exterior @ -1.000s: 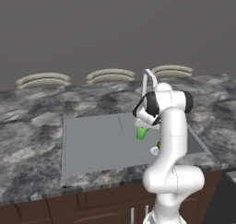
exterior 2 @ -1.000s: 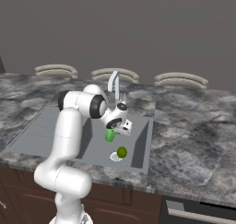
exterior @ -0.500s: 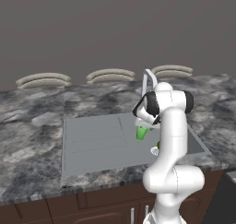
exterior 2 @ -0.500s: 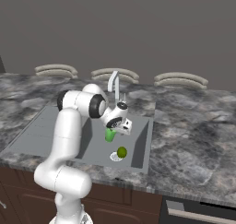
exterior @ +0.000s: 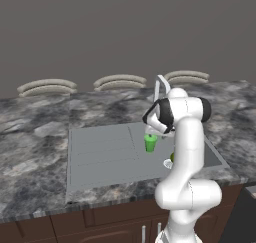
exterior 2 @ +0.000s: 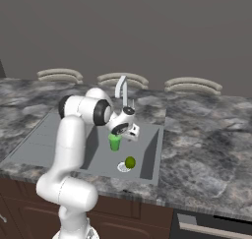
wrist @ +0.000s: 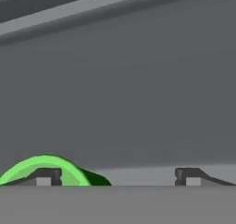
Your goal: Pick the cup and saucepan and place them in the sink. Then turn on the water.
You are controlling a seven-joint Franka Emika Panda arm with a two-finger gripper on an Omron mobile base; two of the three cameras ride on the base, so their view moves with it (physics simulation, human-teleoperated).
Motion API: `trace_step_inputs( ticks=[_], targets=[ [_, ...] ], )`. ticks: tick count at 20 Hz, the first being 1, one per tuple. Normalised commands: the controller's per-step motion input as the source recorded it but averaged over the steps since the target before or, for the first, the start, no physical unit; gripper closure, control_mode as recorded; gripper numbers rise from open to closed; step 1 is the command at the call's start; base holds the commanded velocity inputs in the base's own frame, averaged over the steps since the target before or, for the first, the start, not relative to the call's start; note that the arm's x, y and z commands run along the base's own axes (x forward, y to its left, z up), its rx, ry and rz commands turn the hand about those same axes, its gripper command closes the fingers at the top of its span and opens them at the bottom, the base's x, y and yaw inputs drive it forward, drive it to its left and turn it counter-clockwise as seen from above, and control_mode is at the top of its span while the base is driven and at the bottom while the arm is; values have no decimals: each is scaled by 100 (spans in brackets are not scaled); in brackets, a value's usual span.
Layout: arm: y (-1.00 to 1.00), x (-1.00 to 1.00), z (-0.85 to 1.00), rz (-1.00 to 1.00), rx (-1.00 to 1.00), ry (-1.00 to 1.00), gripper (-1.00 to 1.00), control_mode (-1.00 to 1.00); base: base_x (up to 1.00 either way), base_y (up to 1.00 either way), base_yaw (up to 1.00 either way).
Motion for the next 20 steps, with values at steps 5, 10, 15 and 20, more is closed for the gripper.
trace_step_inputs(
  ticks=[5,10,15,20],
  targets=[
    [1,-9,12,0,0,-9,-100,-100,0,0,0],
    [0,-24,1,0,0,-12,-100,-100,0,0,0],
    [0,-37,3,0,0,-16,-100,-100,0,0,0],
    [-2,-45,17,0,0,-12,-100,-100,0,0,0]
  ],
)
